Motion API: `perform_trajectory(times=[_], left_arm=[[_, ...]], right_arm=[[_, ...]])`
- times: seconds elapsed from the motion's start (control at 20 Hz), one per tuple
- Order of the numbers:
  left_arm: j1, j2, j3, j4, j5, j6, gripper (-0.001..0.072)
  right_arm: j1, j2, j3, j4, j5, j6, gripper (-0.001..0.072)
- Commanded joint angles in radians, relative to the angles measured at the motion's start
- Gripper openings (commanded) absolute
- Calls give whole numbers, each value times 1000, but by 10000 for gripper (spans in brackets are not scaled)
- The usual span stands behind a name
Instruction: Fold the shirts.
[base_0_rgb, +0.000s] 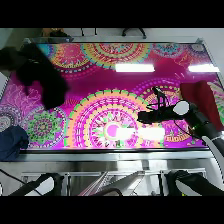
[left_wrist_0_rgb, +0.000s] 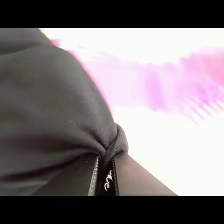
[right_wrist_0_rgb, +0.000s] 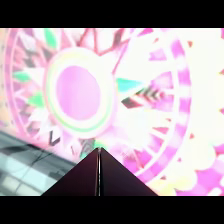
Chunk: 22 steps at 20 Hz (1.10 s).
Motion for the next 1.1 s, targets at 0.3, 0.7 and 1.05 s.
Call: perform_trajectory(times=[0.3,0.7,1.05], left_arm=[[-409,25,-414,79,156,-73,15],[-310,-127,-438,79,-32,-59,680],[-178,119,-760,76,-98,-50,661]], right_arm=[[-7,25,61,-4,101,-21,35],[-220,25,62,45,161,-34,364],[-192,-40,-65,107,131,-156,363]])
